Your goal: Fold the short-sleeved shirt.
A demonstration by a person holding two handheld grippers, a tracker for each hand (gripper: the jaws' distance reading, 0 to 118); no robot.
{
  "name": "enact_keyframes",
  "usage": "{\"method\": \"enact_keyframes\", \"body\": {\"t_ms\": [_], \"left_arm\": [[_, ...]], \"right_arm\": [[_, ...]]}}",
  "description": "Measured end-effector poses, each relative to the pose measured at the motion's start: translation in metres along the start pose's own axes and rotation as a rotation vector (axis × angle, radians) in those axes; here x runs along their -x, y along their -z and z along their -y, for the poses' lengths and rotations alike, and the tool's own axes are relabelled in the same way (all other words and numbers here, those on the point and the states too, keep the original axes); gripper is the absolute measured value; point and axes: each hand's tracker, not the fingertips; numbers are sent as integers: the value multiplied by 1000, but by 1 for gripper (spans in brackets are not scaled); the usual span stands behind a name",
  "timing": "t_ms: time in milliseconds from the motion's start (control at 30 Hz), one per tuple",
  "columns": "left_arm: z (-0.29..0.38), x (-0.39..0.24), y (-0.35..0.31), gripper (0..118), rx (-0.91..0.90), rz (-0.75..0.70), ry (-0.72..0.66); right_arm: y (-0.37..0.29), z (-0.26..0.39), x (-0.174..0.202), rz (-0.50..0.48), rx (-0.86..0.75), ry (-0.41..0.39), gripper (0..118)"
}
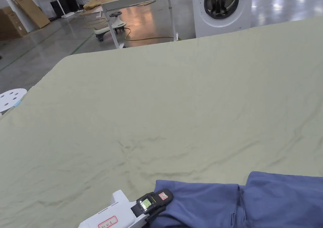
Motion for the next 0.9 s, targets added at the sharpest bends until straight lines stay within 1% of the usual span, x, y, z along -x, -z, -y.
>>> {"method": "enact_keyframes", "body": {"t_ms": [133,167,200,233,267,333,367,400,467,500,567,633,700,733,767,800,833,867,900], "left_arm": [[-6,-25,-36,7,-91,36,-2],[-10,-35,-49,7,-124,15,17],[-15,-45,-63,7,-156,6,54],[-17,-69,-73,7,-177,-13,104],[-20,-85,-84,7,-196,-57,156],[-20,-116,-97,7,-222,-105,289],[-40,-104,-99,7,-213,-103,335],[-40,-109,-97,7,-205,-94,379],[-19,-125,-78,7,-170,-35,404],[-6,-134,-57,7,-117,7,405],[20,-143,-22,7,-31,40,405],[53,-152,25,7,89,3,468],[80,-156,59,8,152,-48,531],[91,-156,74,9,187,-54,535],[99,-156,87,14,210,-48,527],[107,-156,98,21,236,-52,510],[111,-158,106,34,260,-51,518],[113,-160,112,34,290,-65,535],[113,-163,113,40,320,-72,548]], "right_arm": [[1,-1,-2,2,-1,1,0],[2,-1,-3,-3,0,3,0],[3,-1,-2,-9,1,3,0],[4,-1,-2,-14,2,1,0],[7,-1,-1,-17,5,-1,0],[11,-1,0,-30,12,-9,0],[12,0,1,-32,13,-12,0],[13,0,2,-34,14,-16,0],[13,-1,5,-34,14,-25,0],[11,-1,7,-33,12,-28,0],[8,-2,9,-30,8,-43,0],[3,-2,9,-22,3,-50,0],[-2,-1,7,-13,1,-40,0],[-5,0,5,-8,-3,-32,0],[-7,1,4,-8,-2,-29,0],[-10,2,2,1,-2,-25,0],[-11,3,1,14,-2,-23,0],[-12,4,-1,23,-1,-22,0],[-12,5,-3,29,3,-17,0]]}}
